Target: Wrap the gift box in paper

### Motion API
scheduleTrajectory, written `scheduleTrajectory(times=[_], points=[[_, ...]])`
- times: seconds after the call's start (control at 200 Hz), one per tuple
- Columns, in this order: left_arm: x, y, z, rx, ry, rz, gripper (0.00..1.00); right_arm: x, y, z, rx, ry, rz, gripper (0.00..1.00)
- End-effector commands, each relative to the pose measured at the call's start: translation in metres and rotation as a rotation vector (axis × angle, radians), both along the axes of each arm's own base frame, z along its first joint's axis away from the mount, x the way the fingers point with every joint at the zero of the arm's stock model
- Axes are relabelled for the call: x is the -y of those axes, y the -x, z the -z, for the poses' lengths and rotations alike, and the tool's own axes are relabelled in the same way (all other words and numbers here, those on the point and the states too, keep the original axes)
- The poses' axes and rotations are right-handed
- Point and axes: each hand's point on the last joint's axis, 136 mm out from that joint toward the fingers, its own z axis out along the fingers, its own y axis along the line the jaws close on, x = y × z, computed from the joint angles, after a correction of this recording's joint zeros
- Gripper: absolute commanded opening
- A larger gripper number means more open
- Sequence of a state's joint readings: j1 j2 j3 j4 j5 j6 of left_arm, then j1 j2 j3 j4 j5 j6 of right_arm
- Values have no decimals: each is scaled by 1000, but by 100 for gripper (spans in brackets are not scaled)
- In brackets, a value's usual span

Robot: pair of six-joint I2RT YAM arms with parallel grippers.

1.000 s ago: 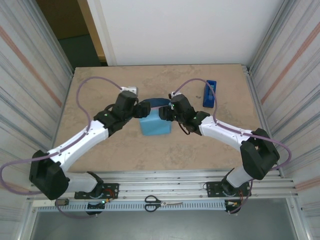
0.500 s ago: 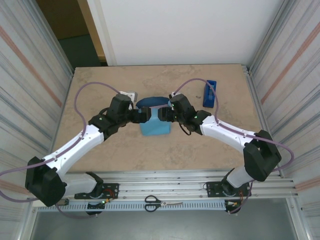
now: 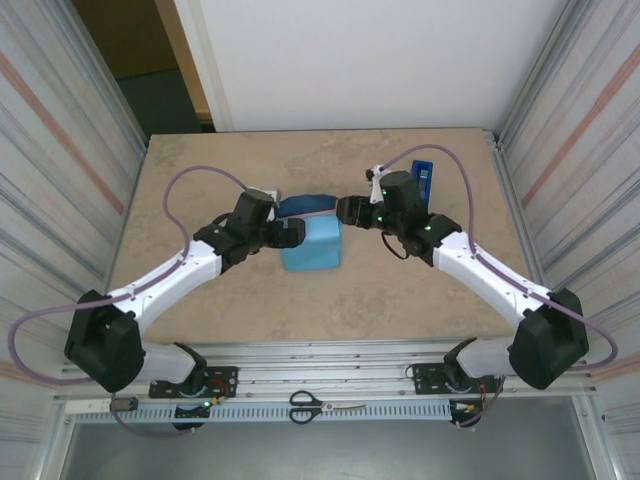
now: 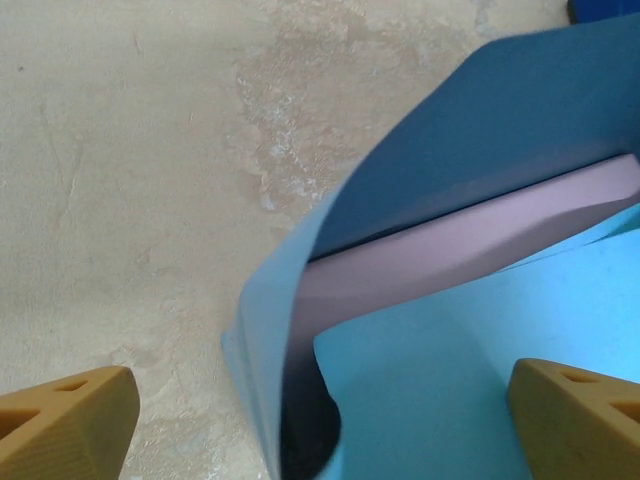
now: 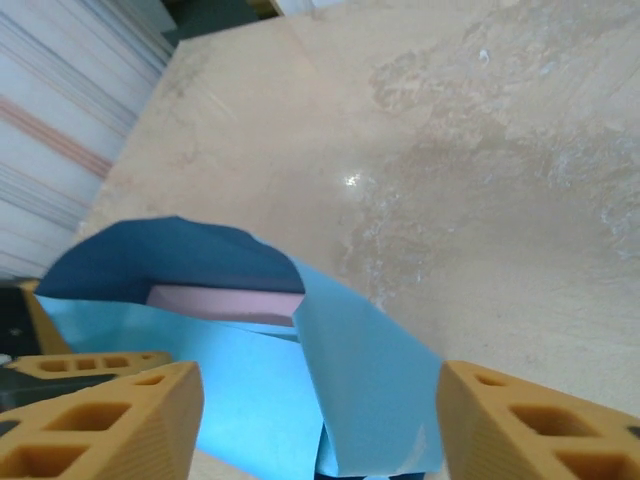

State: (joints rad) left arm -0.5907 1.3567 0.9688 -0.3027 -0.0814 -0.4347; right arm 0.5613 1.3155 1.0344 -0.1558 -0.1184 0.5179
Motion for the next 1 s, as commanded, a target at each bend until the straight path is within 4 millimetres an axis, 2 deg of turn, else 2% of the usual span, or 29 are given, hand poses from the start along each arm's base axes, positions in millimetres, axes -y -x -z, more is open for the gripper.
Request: scheduleTrajectory(times=[0.0, 0.12, 0.256, 0.591, 0.862, 0.997], points=[[-1, -12, -8, 24, -2, -38, 93, 7, 2, -1, -39, -81, -26, 56], [1, -13, -4, 14, -1, -33, 91, 19, -8, 14, -107, -123, 11, 44], [2, -10, 1, -8, -18, -15, 88, 11, -15, 24, -155, -155, -27, 37], [3, -1, 14, -35, -11, 14, 84, -11, -35, 40, -201, -190, -106, 35], [11, -1, 17, -28, -5, 64, 82, -28, -25, 61, -281, -224, -223, 40], [11, -1, 19, -29, 3, 86, 81, -31, -19, 66, -304, -228, -238, 40]])
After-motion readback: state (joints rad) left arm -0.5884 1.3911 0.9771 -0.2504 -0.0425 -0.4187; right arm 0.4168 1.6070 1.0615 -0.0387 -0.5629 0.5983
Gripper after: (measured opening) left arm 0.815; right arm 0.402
